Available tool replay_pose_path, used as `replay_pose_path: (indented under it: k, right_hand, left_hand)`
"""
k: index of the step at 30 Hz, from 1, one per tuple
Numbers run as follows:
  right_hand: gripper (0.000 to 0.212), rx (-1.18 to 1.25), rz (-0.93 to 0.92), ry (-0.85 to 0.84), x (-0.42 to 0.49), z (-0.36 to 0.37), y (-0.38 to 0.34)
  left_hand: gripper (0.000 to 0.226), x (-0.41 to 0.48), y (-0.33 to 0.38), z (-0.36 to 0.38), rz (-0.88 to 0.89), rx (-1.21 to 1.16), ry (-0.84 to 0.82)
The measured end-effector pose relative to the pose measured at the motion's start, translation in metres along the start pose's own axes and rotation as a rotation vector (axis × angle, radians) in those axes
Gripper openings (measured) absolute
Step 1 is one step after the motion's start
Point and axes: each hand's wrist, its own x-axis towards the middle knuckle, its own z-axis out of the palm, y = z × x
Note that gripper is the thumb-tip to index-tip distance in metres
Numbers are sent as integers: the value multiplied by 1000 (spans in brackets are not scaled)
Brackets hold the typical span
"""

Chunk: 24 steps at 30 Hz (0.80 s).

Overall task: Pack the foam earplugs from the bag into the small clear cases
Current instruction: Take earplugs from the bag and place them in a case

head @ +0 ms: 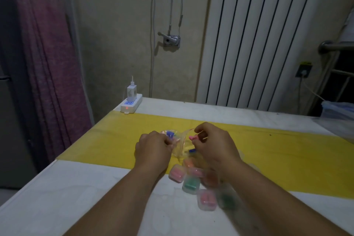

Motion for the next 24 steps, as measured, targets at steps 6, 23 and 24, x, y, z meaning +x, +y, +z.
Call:
replay_pose_path:
  k: [6,23,24]
  right_hand:
    - [23,409,172,67,-27,-21,17]
    - [5,705,155,-36,-51,-55,25]
    - [6,652,146,-38,-51,-55,25]
  left_hand:
    - [32,-12,19,-14,215,-162,212]
    - [13,-57,69,-21,-112,-1238,-289]
    - [16,-56,68,-21,-103,-1248,-279]
